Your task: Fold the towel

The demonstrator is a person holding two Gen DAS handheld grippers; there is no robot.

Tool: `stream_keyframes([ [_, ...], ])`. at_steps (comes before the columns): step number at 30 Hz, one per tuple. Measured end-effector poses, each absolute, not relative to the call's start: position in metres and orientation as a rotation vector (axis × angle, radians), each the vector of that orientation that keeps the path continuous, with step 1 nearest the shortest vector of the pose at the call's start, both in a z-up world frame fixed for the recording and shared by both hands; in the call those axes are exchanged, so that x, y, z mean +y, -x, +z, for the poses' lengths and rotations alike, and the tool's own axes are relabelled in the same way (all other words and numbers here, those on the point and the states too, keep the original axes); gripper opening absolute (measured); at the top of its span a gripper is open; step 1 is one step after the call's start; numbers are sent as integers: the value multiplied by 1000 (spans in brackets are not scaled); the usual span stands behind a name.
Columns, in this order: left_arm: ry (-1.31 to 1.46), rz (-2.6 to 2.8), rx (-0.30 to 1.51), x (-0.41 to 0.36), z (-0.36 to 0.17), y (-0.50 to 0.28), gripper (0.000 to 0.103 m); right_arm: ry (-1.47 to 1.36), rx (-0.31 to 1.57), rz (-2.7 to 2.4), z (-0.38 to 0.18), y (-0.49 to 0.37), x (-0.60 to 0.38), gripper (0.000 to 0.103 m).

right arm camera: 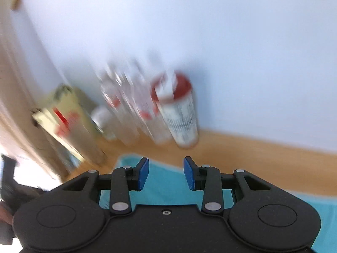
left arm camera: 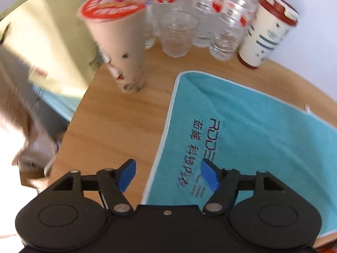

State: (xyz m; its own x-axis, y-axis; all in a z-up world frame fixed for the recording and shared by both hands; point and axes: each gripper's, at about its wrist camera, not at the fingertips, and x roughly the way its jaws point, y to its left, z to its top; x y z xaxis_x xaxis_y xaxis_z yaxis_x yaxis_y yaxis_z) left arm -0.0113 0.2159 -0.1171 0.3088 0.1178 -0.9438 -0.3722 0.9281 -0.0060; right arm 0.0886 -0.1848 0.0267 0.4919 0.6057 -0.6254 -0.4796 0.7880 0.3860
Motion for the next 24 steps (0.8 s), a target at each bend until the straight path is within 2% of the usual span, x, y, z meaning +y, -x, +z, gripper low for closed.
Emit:
stream_keyframes([
  [7, 449, 718, 1031, 149, -88, 66, 72, -254, 642, 856, 131, -163, -262, 41],
  [10, 522, 889, 929, 108, -77, 92, 82, -173, 637, 942, 166, -193, -268, 42],
  [12, 545, 978, 898, 75, -73, 101, 85, -112, 621, 1005, 175, -201, -256, 52],
  [13, 548, 1003, 890, 67, -73, 102, 85, -62, 608, 1048, 177, -204, -243, 52],
  [16, 565, 1078, 858, 54, -76, 103, 86, 17, 599, 1177, 162, -202, -195, 52],
  [21, 572, 1244, 801, 66, -100, 101, 86, 124, 656, 1371, 98, -186, -96, 51],
  [24, 592, 1341, 799, 90, -121, 104, 86, 209, 753, 1450, 47, -175, -35, 45],
])
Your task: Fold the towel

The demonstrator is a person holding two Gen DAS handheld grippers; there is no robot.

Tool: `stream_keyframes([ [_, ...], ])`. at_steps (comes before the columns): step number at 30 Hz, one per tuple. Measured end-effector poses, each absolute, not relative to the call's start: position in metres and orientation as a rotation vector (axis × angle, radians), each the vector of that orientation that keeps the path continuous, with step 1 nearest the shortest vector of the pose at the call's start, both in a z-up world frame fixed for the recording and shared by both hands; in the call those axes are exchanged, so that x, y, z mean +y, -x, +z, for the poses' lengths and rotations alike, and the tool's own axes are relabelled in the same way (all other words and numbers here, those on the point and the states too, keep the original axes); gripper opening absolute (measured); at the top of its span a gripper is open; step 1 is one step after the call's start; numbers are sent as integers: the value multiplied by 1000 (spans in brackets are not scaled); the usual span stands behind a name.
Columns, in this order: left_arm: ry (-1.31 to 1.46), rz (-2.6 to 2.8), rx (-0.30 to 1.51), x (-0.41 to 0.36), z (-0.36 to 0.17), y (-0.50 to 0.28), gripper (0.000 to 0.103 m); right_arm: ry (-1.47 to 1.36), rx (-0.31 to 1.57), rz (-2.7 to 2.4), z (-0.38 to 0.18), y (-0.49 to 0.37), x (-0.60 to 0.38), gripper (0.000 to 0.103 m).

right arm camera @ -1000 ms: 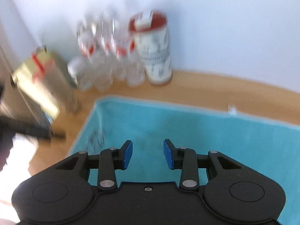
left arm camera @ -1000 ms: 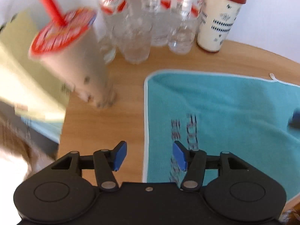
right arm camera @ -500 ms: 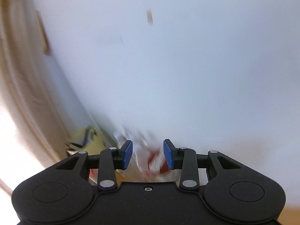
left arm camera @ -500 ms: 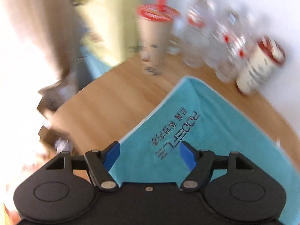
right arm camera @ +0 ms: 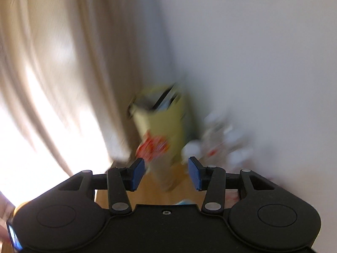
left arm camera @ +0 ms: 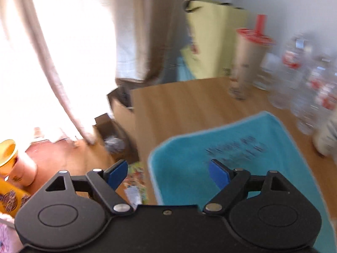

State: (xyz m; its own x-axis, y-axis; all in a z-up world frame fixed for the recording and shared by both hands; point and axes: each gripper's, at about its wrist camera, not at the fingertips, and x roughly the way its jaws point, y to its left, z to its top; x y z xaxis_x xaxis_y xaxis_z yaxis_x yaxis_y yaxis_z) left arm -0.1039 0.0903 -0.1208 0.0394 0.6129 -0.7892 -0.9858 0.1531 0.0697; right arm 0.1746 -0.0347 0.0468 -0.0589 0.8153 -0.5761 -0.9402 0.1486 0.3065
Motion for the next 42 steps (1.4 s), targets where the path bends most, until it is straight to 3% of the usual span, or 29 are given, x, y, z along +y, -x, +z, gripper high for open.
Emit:
stream_keyframes([
  [3, 648, 1404, 824, 127, -150, 104, 86, 299, 847, 1467, -3, -162, 14, 34],
  [14, 662, 1320, 874, 178, -194, 92, 86, 608, 979, 1352, -137, -157, 108, 34],
  [23, 665, 1225, 919, 182, -208, 83, 81, 711, 1061, 1211, -165, -170, 128, 34],
  [31, 644, 1162, 913, 179, -210, 77, 78, 621, 1133, 1238, -176, -186, 128, 35],
  [33, 618, 1137, 905, 178, -209, 76, 64, 638, 1114, 1251, -175, -184, 129, 35],
  [35, 606, 1115, 896, 176, -207, 73, 56, 665, 1093, 1260, -177, -181, 131, 35],
  [36, 604, 1106, 890, 176, -206, 71, 45, 684, 1082, 1263, -176, -179, 133, 34],
  [37, 595, 1092, 888, 175, -206, 69, 38, 713, 1068, 1264, -176, -176, 133, 31],
  [39, 585, 1048, 888, 174, -205, 63, 20, 734, 1085, 1271, -174, -175, 138, 11],
  [42, 585, 1015, 892, 177, -205, 59, 8, 723, 1118, 1275, -174, -178, 143, 6],
])
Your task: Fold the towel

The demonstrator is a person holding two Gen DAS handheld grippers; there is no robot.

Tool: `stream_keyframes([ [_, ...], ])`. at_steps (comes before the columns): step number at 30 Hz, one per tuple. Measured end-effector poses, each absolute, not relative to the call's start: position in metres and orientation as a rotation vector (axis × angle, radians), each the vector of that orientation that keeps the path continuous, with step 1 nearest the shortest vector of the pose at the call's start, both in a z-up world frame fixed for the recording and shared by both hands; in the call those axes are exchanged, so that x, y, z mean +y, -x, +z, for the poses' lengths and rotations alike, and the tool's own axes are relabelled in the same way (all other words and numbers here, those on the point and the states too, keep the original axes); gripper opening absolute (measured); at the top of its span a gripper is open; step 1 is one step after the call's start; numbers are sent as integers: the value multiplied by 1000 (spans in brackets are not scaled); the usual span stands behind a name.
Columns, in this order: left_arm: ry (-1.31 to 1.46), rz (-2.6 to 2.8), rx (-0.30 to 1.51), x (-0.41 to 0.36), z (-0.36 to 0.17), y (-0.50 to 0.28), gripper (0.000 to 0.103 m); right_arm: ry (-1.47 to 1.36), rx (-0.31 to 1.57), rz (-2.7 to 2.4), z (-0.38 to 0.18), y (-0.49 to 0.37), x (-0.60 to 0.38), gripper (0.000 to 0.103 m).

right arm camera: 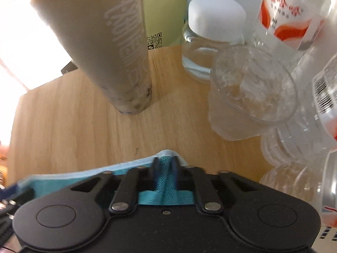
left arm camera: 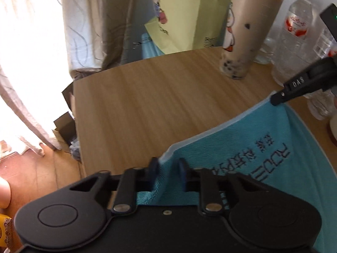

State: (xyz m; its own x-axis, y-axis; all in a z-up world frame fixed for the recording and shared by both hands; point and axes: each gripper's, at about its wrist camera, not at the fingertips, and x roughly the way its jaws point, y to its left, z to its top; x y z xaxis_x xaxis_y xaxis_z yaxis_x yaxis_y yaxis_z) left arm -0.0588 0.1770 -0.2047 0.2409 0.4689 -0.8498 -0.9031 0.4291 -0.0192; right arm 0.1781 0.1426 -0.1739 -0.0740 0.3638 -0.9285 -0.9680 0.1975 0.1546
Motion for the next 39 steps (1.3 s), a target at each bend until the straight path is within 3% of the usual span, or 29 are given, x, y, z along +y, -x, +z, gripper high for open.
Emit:
stream_keyframes([
  [8, 592, 1003, 884, 204, -206, 62, 5, 661, 1100, 1319, -160, -178, 156, 5],
  [18, 586, 1025, 827, 229, -178, 79, 5, 534, 1016, 1374, -98, -179, 137, 5],
  [26, 479, 978, 721, 198, -121, 80, 5, 385, 922, 1381, -26, -185, 60, 5],
  [39, 405, 986, 662, 101, -63, 81, 5, 278, 810, 1332, 13, -165, -72, 5],
])
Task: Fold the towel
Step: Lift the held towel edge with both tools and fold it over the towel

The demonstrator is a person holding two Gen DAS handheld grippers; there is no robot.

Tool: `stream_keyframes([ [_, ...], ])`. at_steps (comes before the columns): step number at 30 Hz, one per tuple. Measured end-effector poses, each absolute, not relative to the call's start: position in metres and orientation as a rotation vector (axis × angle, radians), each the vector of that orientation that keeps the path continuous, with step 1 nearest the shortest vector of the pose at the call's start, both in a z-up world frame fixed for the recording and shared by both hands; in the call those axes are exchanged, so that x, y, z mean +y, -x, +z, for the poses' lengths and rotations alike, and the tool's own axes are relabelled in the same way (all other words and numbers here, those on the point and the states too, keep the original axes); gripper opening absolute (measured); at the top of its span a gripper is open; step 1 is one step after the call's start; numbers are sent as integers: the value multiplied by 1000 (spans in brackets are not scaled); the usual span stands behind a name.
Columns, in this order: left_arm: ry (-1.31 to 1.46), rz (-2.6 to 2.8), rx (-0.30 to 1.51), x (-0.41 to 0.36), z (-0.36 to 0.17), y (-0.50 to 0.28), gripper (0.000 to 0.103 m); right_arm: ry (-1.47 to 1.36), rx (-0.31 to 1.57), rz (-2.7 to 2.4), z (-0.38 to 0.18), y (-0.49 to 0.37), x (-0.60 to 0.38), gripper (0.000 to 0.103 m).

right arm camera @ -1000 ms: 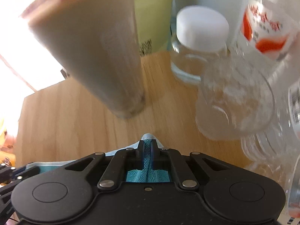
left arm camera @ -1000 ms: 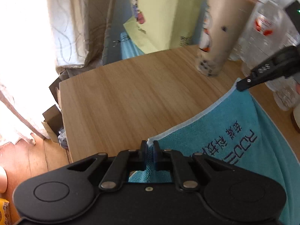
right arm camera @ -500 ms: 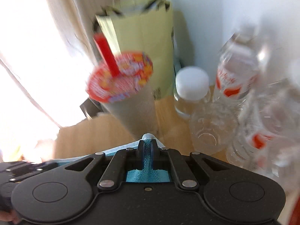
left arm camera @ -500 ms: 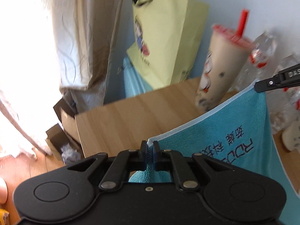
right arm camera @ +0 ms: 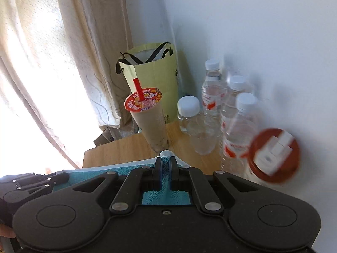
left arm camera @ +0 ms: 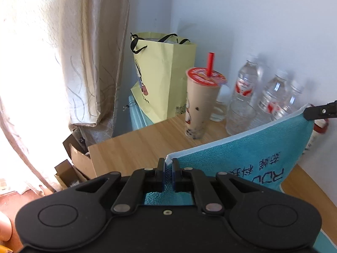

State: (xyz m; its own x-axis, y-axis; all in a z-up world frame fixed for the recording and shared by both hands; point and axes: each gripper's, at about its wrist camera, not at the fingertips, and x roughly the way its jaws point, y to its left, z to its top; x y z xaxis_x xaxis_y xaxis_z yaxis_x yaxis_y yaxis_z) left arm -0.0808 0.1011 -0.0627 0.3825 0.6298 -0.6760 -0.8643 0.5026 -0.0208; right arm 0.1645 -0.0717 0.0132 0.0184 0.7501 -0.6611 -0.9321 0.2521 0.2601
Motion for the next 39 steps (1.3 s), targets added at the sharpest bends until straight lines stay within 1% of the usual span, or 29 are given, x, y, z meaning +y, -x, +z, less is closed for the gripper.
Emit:
stream_keyframes([
  [10, 405, 906, 652, -4, -45, 83, 5, 258, 787, 1283, 19, -165, -169, 5],
  [19, 406, 801, 698, -68, -41, 70, 5, 241, 817, 1230, 16, -176, -258, 5],
  [33, 424, 656, 782, -178, -66, 53, 5, 313, 886, 1147, -18, -185, -360, 5],
  [39, 442, 572, 851, -205, -78, 44, 5, 307, 924, 1114, -35, -193, -394, 5],
])
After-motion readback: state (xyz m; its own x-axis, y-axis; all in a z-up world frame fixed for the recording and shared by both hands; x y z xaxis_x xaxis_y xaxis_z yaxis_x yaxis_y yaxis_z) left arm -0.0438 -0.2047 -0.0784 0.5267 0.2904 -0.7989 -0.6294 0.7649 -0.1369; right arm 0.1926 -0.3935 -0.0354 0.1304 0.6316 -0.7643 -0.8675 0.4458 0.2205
